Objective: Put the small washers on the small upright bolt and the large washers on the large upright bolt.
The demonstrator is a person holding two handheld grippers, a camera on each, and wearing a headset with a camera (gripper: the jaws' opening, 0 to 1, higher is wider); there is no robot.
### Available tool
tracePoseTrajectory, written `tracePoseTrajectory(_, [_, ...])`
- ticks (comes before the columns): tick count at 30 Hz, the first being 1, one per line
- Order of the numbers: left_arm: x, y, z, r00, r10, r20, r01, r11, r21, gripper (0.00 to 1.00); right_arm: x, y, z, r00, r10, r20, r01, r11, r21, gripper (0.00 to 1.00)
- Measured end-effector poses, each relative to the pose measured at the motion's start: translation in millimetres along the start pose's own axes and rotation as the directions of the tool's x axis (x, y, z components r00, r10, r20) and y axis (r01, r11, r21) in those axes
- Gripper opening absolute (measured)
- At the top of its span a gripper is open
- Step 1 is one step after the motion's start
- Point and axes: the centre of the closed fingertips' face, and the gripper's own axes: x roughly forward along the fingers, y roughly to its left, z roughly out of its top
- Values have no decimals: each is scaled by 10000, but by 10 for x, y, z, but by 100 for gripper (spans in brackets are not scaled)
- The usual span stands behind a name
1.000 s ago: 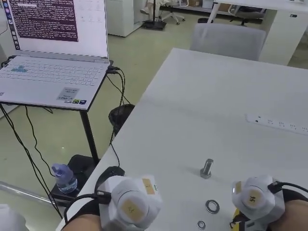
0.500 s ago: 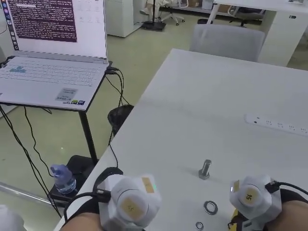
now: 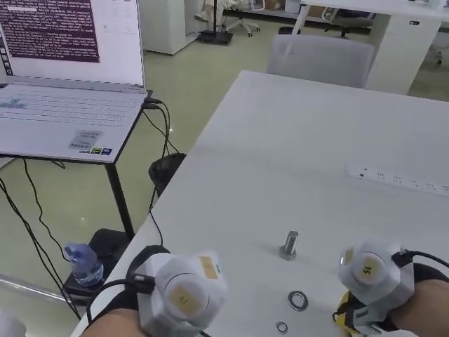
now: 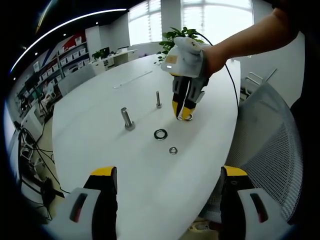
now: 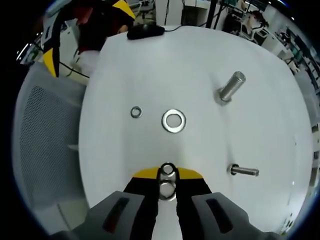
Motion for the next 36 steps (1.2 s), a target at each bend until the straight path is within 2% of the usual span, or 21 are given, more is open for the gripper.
tracePoseTrajectory(12, [68, -8, 58, 10000, -30, 34, 29, 10000, 90, 86, -215, -98, -274, 9998, -10, -215, 19, 9991, 426, 12])
tracePoseTrajectory(17, [70, 3, 56, 10000, -36, 3, 36, 9999, 103, 87, -256, -159, -333, 9996, -71, -271, 84, 9987, 511, 12])
tracePoseTrajectory(26, [72, 16, 83, 10000, -39, 51, 38, 10000, 51, 87, -350, -327, -276, 9995, -244, -183, 255, 9976, 648, 12])
tracePoseTrajectory(36, [46, 54, 86, 9999, 5, 116, -5, 10000, -15, 87, -477, -635, -147, 9972, -750, -74, 753, 9944, 736, 12])
